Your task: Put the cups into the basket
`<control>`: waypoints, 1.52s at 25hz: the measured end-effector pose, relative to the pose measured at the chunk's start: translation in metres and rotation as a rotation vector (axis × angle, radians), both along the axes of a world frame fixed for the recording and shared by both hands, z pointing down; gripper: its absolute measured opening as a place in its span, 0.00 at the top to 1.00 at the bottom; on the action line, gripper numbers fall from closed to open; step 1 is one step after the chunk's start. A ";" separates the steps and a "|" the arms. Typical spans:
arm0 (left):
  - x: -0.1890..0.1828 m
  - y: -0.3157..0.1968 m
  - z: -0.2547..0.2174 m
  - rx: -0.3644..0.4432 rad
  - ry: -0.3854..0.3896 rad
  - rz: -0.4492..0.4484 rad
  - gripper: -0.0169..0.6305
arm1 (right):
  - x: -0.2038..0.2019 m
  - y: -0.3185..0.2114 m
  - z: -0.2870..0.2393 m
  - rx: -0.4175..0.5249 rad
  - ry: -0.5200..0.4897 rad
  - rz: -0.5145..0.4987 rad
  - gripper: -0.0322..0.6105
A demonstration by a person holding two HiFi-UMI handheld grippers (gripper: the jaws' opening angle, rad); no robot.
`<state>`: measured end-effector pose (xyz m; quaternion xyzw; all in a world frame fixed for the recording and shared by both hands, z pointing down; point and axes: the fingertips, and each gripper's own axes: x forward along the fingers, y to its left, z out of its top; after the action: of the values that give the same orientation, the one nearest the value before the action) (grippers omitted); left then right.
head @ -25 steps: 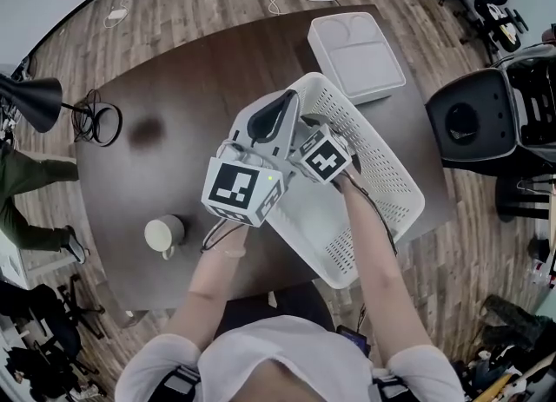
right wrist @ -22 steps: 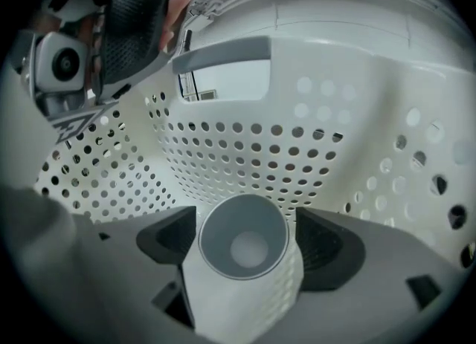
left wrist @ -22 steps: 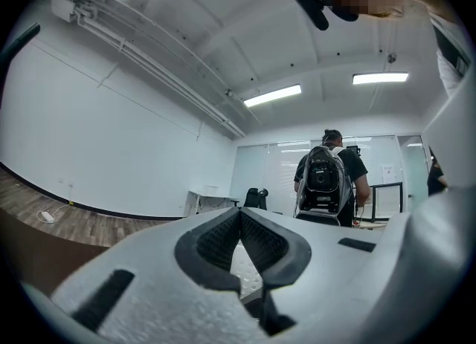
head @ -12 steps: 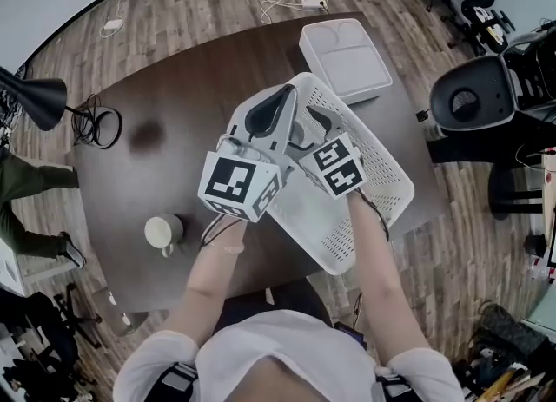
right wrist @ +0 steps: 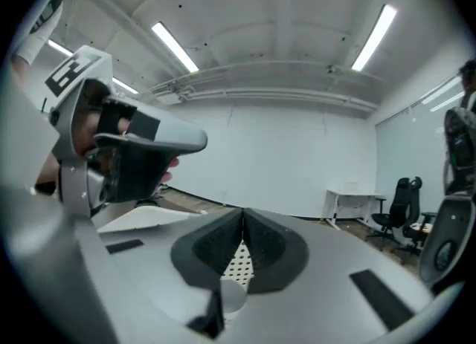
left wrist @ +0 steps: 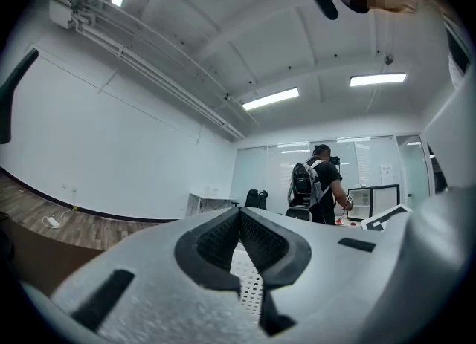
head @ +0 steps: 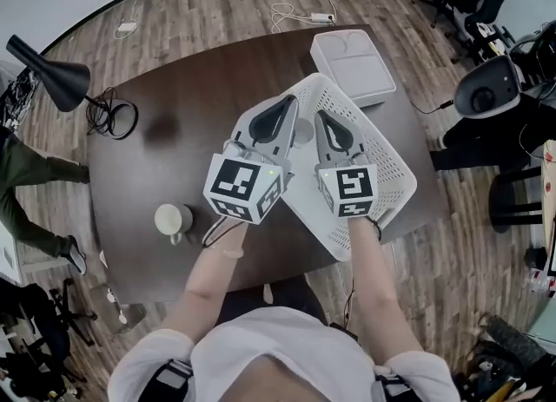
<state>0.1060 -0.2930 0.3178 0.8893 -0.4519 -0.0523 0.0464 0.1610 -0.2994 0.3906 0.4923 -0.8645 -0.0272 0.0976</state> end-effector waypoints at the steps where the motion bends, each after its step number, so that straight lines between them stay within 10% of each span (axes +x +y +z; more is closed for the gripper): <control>1: -0.002 0.003 0.001 -0.007 -0.002 -0.003 0.96 | 0.004 0.002 -0.007 0.025 -0.015 0.028 0.93; 17: -0.030 0.079 0.000 -0.041 -0.043 -0.039 0.96 | 0.006 0.089 -0.092 0.143 -0.157 0.145 0.93; 38: -0.217 0.178 0.015 -0.073 -0.038 -0.404 0.96 | -0.206 0.182 -0.085 0.089 -0.232 -0.269 0.93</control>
<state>-0.1107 -0.1154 0.3323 0.7791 -0.6236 -0.0274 0.0588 -0.0450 -0.1172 0.3059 0.3759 -0.9259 -0.0212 -0.0294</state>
